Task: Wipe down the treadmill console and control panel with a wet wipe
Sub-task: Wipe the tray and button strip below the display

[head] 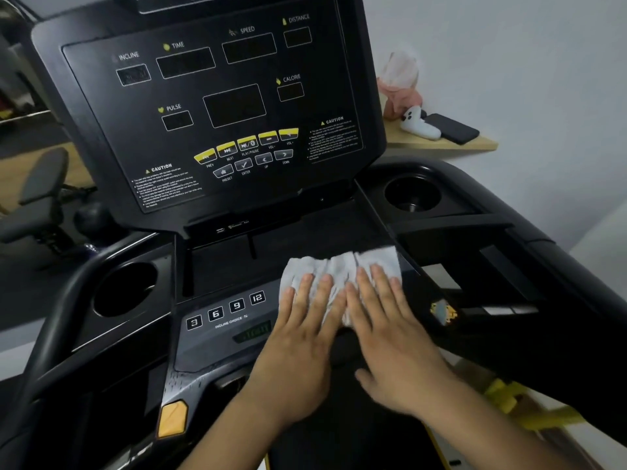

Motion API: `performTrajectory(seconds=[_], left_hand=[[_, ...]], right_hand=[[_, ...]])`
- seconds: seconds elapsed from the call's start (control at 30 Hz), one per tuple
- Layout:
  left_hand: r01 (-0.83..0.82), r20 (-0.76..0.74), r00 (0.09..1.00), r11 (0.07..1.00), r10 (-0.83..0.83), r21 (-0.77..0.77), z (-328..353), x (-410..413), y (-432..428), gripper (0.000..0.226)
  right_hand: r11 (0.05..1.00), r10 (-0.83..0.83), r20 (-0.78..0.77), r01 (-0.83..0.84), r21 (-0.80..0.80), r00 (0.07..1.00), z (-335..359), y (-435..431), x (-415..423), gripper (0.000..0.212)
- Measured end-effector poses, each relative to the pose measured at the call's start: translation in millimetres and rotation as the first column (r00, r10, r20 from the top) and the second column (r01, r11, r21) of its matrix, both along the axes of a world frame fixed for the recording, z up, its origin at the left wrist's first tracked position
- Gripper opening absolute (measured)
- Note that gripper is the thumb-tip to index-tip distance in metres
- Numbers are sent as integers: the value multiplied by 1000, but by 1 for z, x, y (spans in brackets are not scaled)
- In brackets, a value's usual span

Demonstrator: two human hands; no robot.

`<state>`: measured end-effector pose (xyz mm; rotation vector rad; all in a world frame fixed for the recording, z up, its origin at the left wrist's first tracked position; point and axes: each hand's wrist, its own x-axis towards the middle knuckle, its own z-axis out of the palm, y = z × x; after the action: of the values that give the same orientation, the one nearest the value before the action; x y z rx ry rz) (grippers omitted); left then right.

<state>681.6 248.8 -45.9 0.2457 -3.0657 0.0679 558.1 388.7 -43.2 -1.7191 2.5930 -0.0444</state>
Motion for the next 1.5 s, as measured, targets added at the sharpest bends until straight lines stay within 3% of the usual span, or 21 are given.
performTrajectory(seconds=[0.1, 0.2, 0.3, 0.5, 0.6, 0.73, 0.9, 1.03, 1.17, 1.33, 1.4, 1.5], left_hand=[[-30, -51, 998, 1000, 30, 7, -6, 19, -2, 89], [-79, -37, 996, 996, 77, -40, -4, 12, -4, 85], [-170, -14, 985, 984, 169, -46, -1, -6, 1, 86], [-184, -45, 982, 982, 182, -42, -10, 48, 2, 108], [-201, 13, 979, 978, 202, -60, -7, 58, -3, 111], [-286, -22, 958, 957, 285, -37, 0, 25, -6, 91], [-307, -78, 949, 952, 304, -20, -12, 57, -11, 102], [-326, -34, 945, 945, 325, -17, -11, 86, -14, 115], [-369, -31, 929, 929, 368, -40, -5, 61, -21, 106], [-387, -56, 921, 922, 385, -14, -8, 91, -20, 103], [-373, -66, 926, 928, 373, 12, -13, 116, -17, 112], [-374, -27, 927, 927, 374, 0, -12, 127, -22, 121]], right_hand=[[998, 61, -1, -61, -23, 998, -9, 27, -7, 129], [999, -24, -48, 25, 20, 999, 4, 18, -21, 130], [991, -128, 1, 128, 46, 992, 18, -23, -8, 121], [990, 143, 60, -144, 9, 988, -3, -1, 19, 127], [994, 93, 45, -96, 59, 995, 8, 9, -3, 127], [994, -21, 81, 12, 105, 996, 31, -41, 10, 118], [982, 131, 91, -141, 126, 987, 31, -44, 48, 112], [969, 63, 141, -94, 228, 988, 43, -28, 27, 114], [966, 43, 85, -63, 251, 995, 43, -77, 42, 120], [954, 189, 67, -199, 223, 980, 36, -76, 68, 119], [932, 241, 66, -250, 263, 968, 37, -60, 67, 117], [928, 166, 68, -179, 327, 984, 44, -56, 60, 114]])
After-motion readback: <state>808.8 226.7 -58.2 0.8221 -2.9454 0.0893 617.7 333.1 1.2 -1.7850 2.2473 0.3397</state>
